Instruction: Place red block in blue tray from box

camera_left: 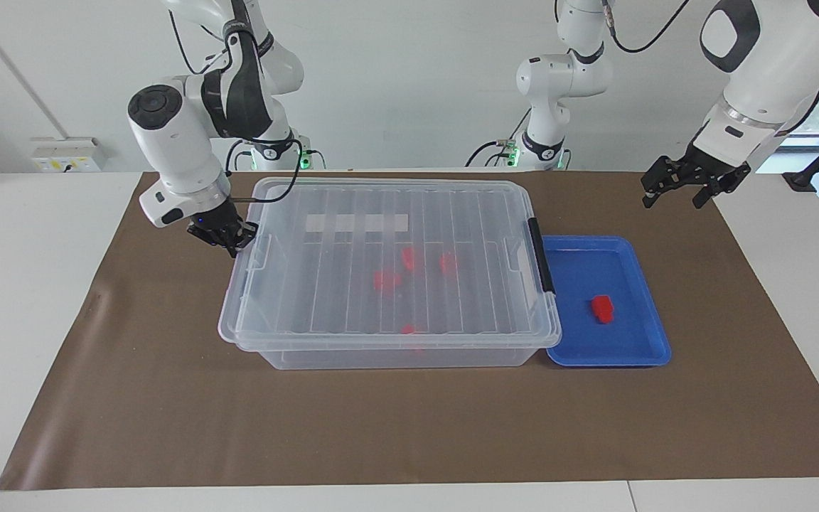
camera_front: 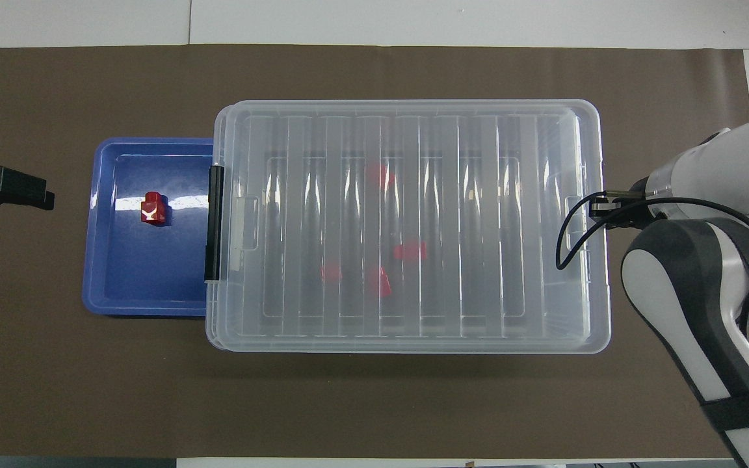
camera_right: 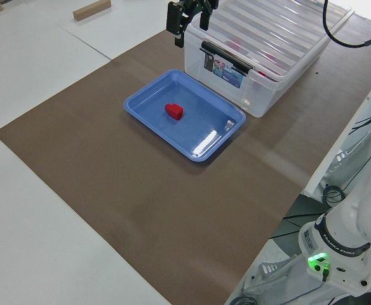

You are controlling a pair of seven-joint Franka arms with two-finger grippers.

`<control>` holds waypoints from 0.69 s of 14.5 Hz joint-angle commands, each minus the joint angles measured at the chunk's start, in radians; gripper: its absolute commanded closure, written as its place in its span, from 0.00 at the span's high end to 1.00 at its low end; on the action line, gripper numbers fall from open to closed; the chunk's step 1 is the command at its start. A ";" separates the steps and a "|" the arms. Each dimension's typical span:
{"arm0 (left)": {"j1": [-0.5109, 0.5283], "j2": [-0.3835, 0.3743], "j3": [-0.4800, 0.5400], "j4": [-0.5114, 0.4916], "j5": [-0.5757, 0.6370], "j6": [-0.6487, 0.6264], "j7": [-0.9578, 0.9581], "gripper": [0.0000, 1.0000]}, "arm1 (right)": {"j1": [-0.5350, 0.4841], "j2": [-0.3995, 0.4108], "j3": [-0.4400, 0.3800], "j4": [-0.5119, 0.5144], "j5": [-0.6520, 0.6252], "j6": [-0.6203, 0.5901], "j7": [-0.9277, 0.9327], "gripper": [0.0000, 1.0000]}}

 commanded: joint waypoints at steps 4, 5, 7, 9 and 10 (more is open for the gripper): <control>0.001 -0.004 -0.001 0.000 0.013 -0.016 0.016 1.00 | -0.002 -0.024 0.002 -0.031 0.008 0.016 0.017 0.00; 0.001 -0.004 0.001 -0.001 0.013 -0.020 0.016 1.00 | -0.001 -0.024 0.002 -0.031 0.006 0.016 0.017 0.00; 0.002 -0.006 0.001 -0.001 0.013 -0.022 0.016 1.00 | -0.002 -0.020 0.001 -0.006 0.006 -0.001 0.008 0.00; 0.001 -0.009 0.001 -0.006 0.014 -0.016 0.013 1.00 | -0.011 -0.015 0.001 0.082 0.006 -0.104 0.005 0.00; -0.001 -0.010 -0.001 -0.006 0.014 -0.014 0.006 1.00 | -0.017 -0.015 -0.002 0.122 0.006 -0.154 0.005 0.00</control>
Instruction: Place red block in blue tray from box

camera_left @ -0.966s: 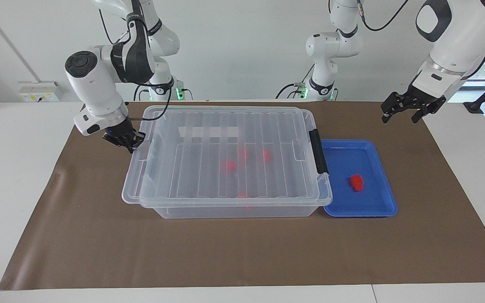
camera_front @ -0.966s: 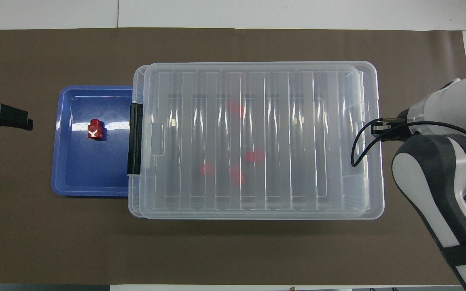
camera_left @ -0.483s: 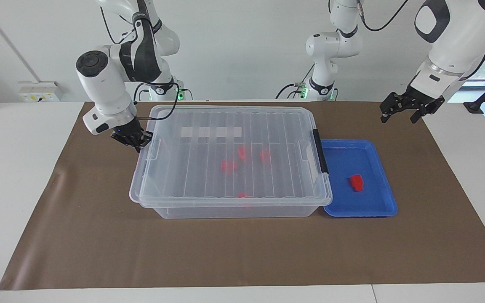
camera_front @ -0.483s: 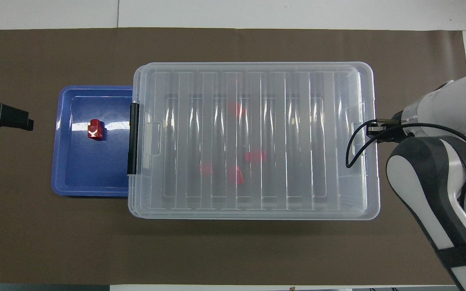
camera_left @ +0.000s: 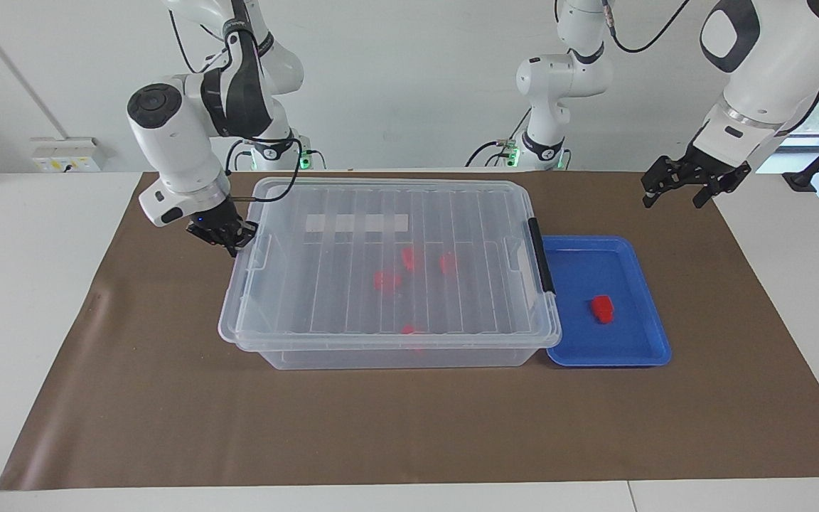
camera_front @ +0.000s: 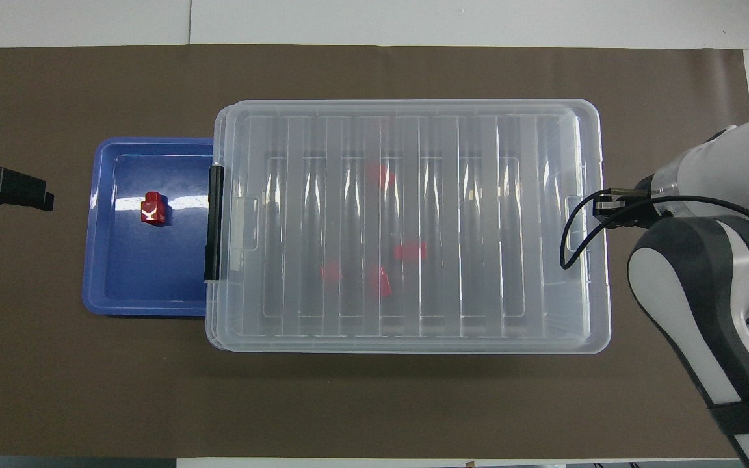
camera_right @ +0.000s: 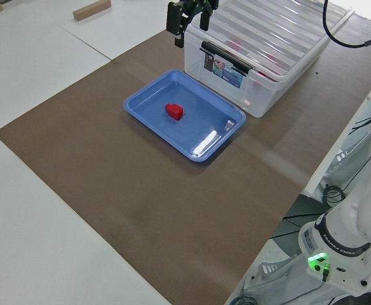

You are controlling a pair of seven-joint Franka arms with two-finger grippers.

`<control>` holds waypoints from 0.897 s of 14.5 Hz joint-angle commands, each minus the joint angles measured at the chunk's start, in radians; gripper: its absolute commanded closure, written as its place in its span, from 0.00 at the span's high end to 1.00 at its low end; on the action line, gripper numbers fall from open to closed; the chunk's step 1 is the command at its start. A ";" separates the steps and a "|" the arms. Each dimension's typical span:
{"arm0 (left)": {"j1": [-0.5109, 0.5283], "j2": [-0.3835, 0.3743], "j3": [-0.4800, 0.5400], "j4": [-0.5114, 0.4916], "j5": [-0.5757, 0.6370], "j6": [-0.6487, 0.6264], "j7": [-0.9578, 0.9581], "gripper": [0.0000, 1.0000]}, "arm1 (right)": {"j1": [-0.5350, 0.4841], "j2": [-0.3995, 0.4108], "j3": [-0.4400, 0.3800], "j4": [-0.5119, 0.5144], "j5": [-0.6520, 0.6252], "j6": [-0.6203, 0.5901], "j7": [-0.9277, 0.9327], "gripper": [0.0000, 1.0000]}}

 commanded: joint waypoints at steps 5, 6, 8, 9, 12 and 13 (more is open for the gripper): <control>0.011 -0.010 0.001 -0.004 0.012 -0.011 0.006 1.00 | -0.066 0.001 -0.006 0.323 0.006 -0.376 -0.003 0.00; 0.011 -0.010 -0.001 -0.004 0.012 -0.011 0.006 1.00 | -0.072 -0.006 -0.008 0.343 0.005 -0.410 -0.003 0.00; 0.010 -0.010 -0.001 -0.004 0.012 -0.011 0.004 1.00 | -0.088 -0.009 -0.008 0.352 0.005 -0.450 -0.035 0.56; 0.010 -0.010 -0.001 -0.004 0.012 -0.011 0.004 1.00 | -0.100 -0.013 -0.008 0.344 0.005 -0.455 -0.099 1.00; 0.010 -0.010 -0.001 -0.004 0.012 -0.011 0.006 1.00 | -0.109 -0.010 -0.009 0.355 -0.009 -0.461 -0.143 1.00; 0.010 -0.010 -0.001 -0.004 0.012 -0.011 0.004 1.00 | -0.111 -0.010 -0.009 0.355 -0.012 -0.452 -0.143 1.00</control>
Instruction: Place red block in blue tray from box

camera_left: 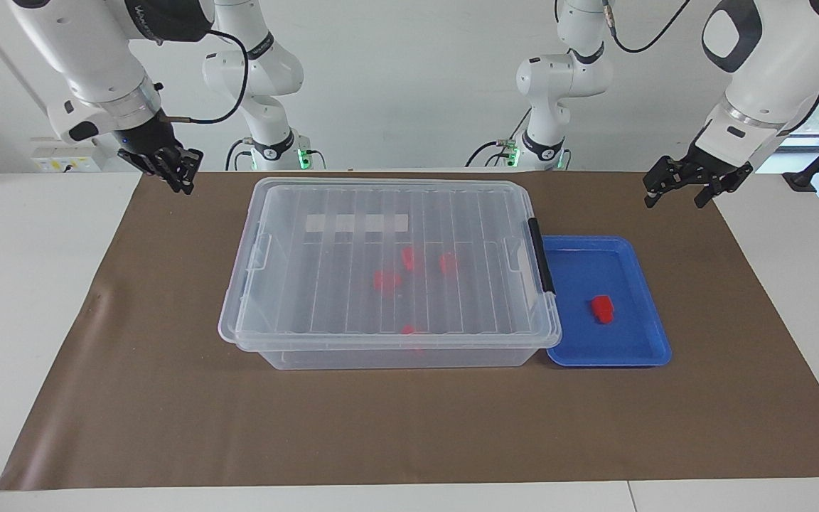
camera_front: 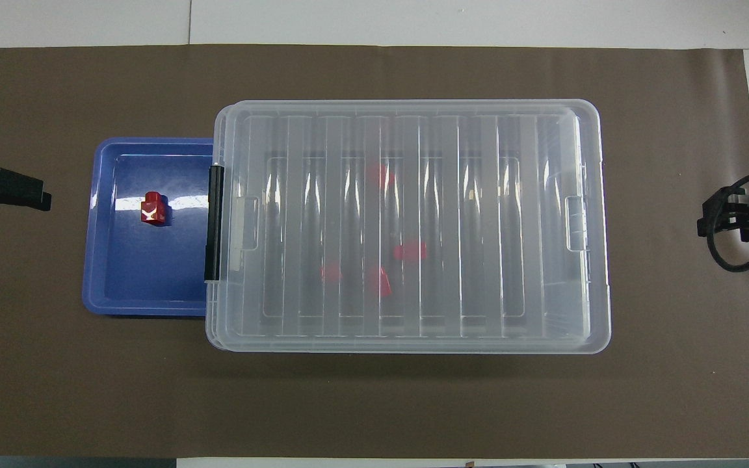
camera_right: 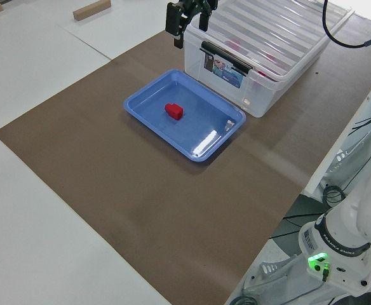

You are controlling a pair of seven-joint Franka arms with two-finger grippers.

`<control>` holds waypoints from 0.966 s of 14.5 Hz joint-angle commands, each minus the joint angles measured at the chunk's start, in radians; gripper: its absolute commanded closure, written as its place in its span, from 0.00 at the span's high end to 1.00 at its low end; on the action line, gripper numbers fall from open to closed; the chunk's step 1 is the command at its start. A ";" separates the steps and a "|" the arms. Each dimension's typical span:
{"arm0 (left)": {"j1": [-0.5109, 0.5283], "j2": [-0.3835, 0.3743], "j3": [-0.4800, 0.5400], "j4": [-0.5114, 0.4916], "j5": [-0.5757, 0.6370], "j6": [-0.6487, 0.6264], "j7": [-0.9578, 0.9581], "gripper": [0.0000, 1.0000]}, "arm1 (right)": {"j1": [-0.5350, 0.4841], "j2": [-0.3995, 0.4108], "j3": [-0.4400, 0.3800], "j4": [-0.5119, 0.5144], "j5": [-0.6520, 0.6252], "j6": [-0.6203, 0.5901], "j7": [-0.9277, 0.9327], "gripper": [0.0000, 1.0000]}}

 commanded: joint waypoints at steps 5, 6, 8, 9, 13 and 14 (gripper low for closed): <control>0.009 -0.010 -0.005 -0.006 0.011 -0.011 0.006 1.00 | -0.012 0.013 0.005 0.016 -0.013 -0.004 -0.025 1.00; 0.009 -0.010 -0.005 -0.004 0.011 -0.011 0.006 1.00 | -0.007 0.019 -0.002 0.016 -0.013 -0.001 -0.025 1.00; 0.009 -0.010 -0.005 -0.006 0.011 -0.011 0.004 1.00 | 0.006 0.022 -0.028 0.015 -0.011 -0.001 -0.026 1.00; 0.009 -0.010 -0.005 -0.004 0.011 -0.011 0.006 1.00 | 0.007 0.027 -0.027 0.015 -0.011 0.003 -0.025 1.00; 0.009 -0.010 -0.005 -0.004 0.011 -0.011 0.006 1.00 | 0.002 0.010 -0.018 0.013 -0.008 0.031 -0.036 1.00; 0.009 -0.010 -0.005 -0.004 0.011 -0.011 0.004 1.00 | -0.001 0.012 -0.018 0.013 -0.008 0.034 -0.036 1.00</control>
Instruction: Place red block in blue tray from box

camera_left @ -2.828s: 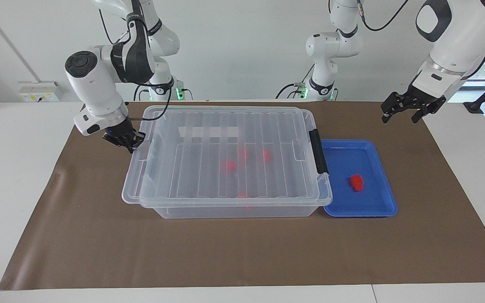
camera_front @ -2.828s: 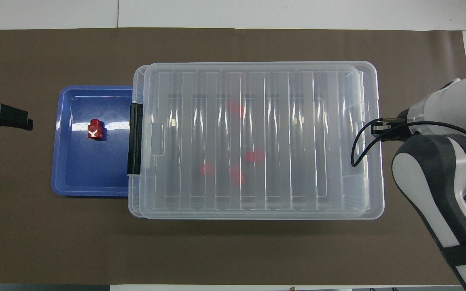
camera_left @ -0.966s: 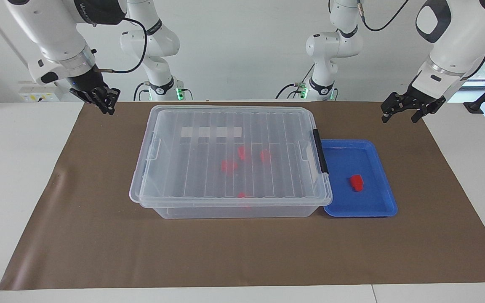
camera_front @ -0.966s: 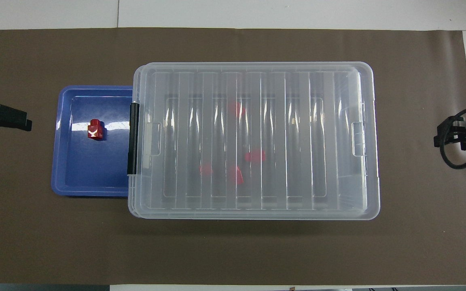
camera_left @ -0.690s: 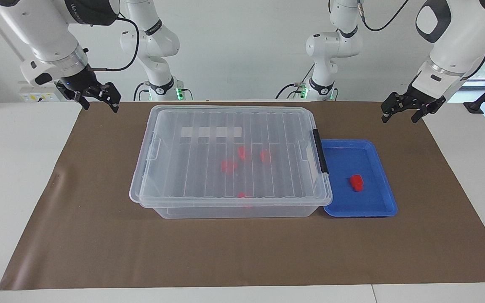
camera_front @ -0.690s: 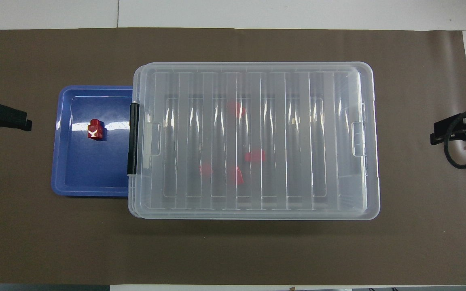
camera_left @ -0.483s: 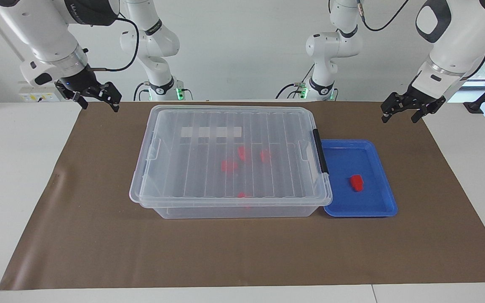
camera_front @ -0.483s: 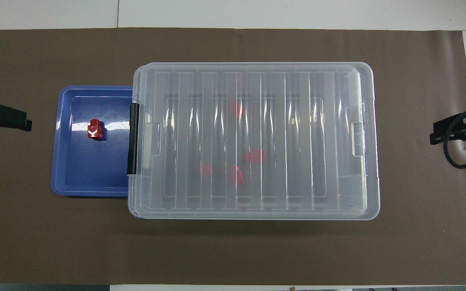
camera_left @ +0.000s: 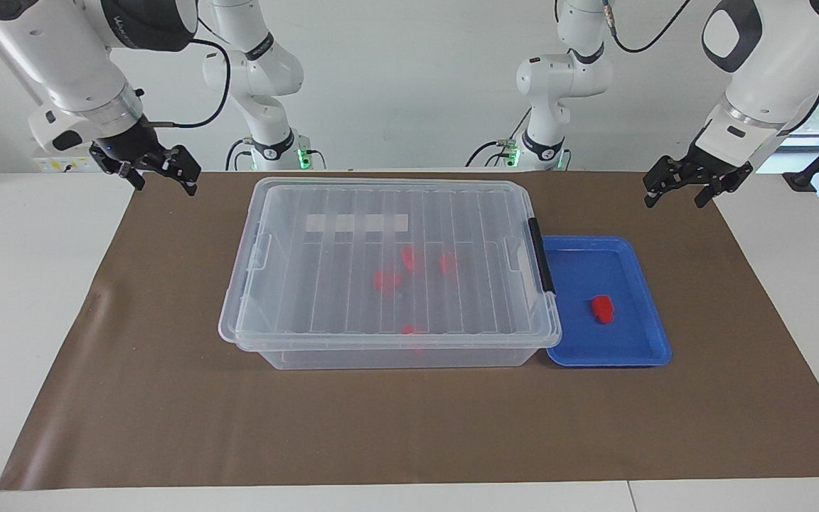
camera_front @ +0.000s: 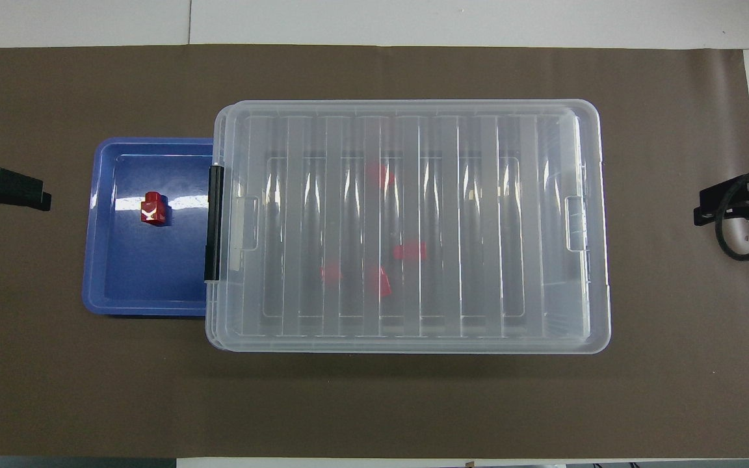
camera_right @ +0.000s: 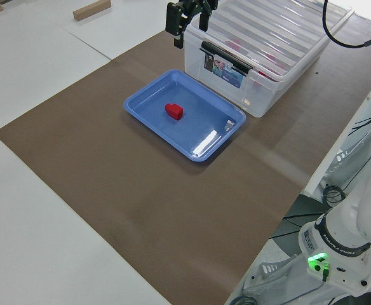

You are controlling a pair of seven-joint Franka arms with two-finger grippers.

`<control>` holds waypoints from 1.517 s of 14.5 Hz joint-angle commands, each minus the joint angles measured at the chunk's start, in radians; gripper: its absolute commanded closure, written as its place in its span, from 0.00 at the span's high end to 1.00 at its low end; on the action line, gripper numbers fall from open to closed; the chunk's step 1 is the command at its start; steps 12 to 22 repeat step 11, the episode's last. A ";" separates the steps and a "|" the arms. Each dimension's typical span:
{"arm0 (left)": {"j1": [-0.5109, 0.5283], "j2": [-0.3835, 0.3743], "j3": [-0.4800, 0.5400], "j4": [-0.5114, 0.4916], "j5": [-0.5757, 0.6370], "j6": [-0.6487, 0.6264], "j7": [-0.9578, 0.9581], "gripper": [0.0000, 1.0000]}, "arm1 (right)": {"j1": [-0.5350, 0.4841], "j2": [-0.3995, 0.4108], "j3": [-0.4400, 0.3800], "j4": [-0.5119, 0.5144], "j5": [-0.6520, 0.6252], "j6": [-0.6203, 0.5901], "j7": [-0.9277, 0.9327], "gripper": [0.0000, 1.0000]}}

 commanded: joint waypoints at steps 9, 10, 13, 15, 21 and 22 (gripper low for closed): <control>0.009 -0.010 -0.005 -0.004 0.011 -0.011 0.006 1.00 | 0.001 -0.004 0.002 0.006 0.004 0.030 -0.024 1.00; 0.009 -0.010 -0.005 -0.004 0.011 -0.011 0.004 1.00 | 0.004 -0.004 0.002 0.006 0.004 0.030 -0.024 1.00; 0.009 -0.010 -0.005 -0.004 0.011 -0.011 0.006 1.00 | 0.005 -0.004 0.002 0.006 0.004 0.030 -0.022 1.00; 0.009 -0.010 -0.005 -0.004 0.011 -0.011 0.006 1.00 | 0.005 -0.004 0.002 0.006 0.004 0.030 -0.022 1.00; 0.009 -0.010 -0.005 -0.004 0.011 -0.011 0.006 1.00 | 0.005 -0.004 0.002 0.006 0.004 0.030 -0.022 1.00; 0.009 -0.010 -0.005 -0.004 0.011 -0.011 0.006 1.00 | 0.005 -0.004 0.002 0.006 0.004 0.030 -0.022 1.00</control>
